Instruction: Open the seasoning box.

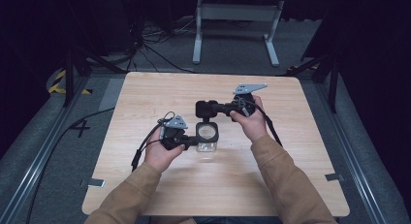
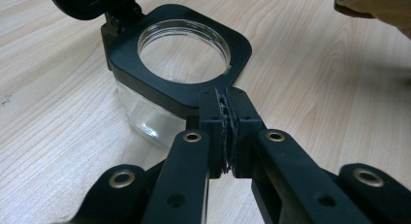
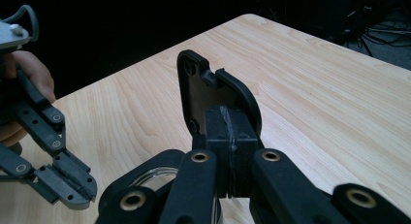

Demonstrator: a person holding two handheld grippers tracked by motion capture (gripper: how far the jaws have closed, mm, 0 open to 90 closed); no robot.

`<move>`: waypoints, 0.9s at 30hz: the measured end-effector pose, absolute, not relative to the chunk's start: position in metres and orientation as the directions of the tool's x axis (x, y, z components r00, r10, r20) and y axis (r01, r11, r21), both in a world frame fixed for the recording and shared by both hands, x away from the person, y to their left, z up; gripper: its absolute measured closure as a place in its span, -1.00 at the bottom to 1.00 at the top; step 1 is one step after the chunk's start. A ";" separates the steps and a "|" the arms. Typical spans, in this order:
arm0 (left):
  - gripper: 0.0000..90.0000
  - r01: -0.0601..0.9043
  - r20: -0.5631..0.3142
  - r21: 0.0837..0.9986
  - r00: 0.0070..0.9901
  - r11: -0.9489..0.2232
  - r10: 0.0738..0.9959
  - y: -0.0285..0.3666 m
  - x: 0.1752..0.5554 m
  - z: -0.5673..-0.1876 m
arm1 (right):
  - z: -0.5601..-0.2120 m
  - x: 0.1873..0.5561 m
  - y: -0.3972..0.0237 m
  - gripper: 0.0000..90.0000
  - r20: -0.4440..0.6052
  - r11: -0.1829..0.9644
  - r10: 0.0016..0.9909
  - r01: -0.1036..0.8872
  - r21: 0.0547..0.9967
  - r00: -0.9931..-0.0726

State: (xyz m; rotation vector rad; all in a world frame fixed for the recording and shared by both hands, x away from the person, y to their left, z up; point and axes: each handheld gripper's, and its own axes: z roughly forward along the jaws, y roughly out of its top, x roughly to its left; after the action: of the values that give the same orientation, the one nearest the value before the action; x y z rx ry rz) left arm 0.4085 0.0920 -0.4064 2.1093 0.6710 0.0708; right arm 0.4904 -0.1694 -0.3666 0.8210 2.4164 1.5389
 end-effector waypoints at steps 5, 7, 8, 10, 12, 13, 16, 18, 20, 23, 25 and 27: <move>0.91 0.437 -0.192 0.771 0.853 -0.463 0.484 0.093 0.409 -0.407 | -0.368 0.492 -0.169 1.00 0.164 0.317 0.533 0.376 0.871 -0.830; 0.91 0.439 -0.197 0.773 0.853 -0.458 0.484 0.094 0.409 -0.407 | -0.367 0.490 -0.169 1.00 0.161 0.321 0.526 0.370 0.872 -0.835; 0.91 0.443 -0.200 0.773 0.850 -0.454 0.488 0.095 0.408 -0.407 | -0.367 0.490 -0.169 1.00 0.161 0.321 0.526 0.370 0.872 -0.835; 0.90 0.443 -0.202 0.775 0.849 -0.450 0.489 0.098 0.407 -0.405 | -0.365 0.487 -0.169 1.00 0.153 0.324 0.519 0.360 0.875 -0.841; 0.89 0.441 -0.202 0.779 0.849 -0.445 0.488 0.100 0.407 -0.404 | -0.361 0.482 -0.170 1.00 0.141 0.334 0.508 0.345 0.877 -0.850; 0.87 0.448 -0.208 0.775 0.847 -0.446 0.488 0.101 0.406 -0.403 | -0.358 0.479 -0.172 1.00 0.132 0.339 0.498 0.333 0.880 -0.857; 0.85 0.448 -0.209 0.779 0.845 -0.439 0.491 0.106 0.404 -0.400 | -0.351 0.470 -0.179 1.00 0.116 0.345 0.488 0.313 0.885 -0.865; 0.84 0.445 -0.207 0.781 0.847 -0.439 0.490 0.110 0.403 -0.398 | -0.347 0.464 -0.185 1.00 0.102 0.351 0.486 0.301 0.887 -0.868; 0.83 0.448 -0.206 0.780 0.844 -0.438 0.496 0.113 0.402 -0.397 | -0.342 0.459 -0.193 1.00 0.088 0.355 0.488 0.290 0.889 -0.868; 0.81 0.448 -0.203 0.780 0.842 -0.438 0.501 0.116 0.400 -0.396 | -0.340 0.454 -0.200 1.00 0.084 0.355 0.491 0.288 0.889 -0.867; 0.81 0.453 -0.204 0.780 0.836 -0.431 0.509 0.120 0.399 -0.395 | -0.337 0.450 -0.207 1.00 0.081 0.356 0.497 0.288 0.889 -0.864; 0.81 0.455 -0.206 0.782 0.833 -0.426 0.513 0.122 0.398 -0.395 | -0.336 0.447 -0.213 1.00 0.077 0.357 0.500 0.286 0.889 -0.863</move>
State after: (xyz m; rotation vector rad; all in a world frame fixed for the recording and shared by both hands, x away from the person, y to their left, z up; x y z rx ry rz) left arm 0.3984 0.1224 -0.3947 2.0845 0.7088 0.0789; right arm 0.4471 -0.2127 -0.3361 0.7087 2.4096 1.5142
